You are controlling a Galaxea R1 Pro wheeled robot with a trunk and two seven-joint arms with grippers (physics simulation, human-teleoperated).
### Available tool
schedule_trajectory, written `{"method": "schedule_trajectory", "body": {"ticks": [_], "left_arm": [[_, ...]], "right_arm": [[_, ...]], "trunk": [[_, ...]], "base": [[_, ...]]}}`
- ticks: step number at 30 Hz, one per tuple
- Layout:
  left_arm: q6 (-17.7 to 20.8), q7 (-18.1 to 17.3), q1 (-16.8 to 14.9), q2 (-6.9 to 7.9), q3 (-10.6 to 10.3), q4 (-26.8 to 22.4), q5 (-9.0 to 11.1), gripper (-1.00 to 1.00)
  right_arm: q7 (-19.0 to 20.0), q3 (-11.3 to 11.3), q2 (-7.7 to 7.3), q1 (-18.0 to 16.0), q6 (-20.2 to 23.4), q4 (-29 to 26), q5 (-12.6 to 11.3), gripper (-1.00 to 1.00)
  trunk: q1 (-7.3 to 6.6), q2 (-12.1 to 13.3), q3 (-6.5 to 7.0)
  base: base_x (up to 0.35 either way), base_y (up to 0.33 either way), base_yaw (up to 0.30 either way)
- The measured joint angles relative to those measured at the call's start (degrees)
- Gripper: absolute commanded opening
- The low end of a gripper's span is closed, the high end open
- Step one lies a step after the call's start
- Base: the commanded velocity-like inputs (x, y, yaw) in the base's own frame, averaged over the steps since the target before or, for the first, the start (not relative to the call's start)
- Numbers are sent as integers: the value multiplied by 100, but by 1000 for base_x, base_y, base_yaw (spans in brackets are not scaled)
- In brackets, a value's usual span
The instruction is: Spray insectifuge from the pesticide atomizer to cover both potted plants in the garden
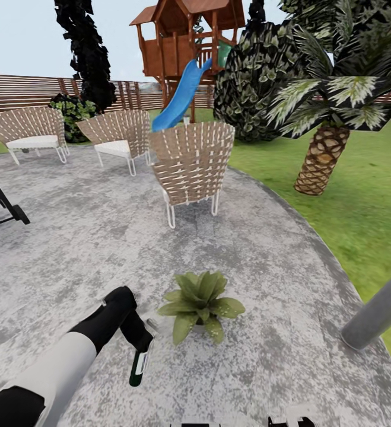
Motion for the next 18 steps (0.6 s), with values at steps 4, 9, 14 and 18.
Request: {"method": "schedule_trajectory", "body": {"ticks": [4,9,14,18], "left_arm": [[-16,-4,6,-59,20,170,-73,-100],[-17,31,116,-343,11,204,-43,-100],[-139,-34,271,-37,64,409,-70,-100],[-130,3,273,-77,49,402,-72,-100]], "right_arm": [[0,-5,-1,0,0,-4,0,100],[-2,-8,-1,-1,-3,-2,-2,100],[-3,1,6,0,-3,-5,-4,100],[-1,0,7,-1,-2,-3,-4,100]], "trunk": [[-1,0,0],[0,0,0],[0,0,0],[2,0,0]], "base": [[60,240,0],[7,22,0],[-3,0,-211],[-178,50,-88]]}}
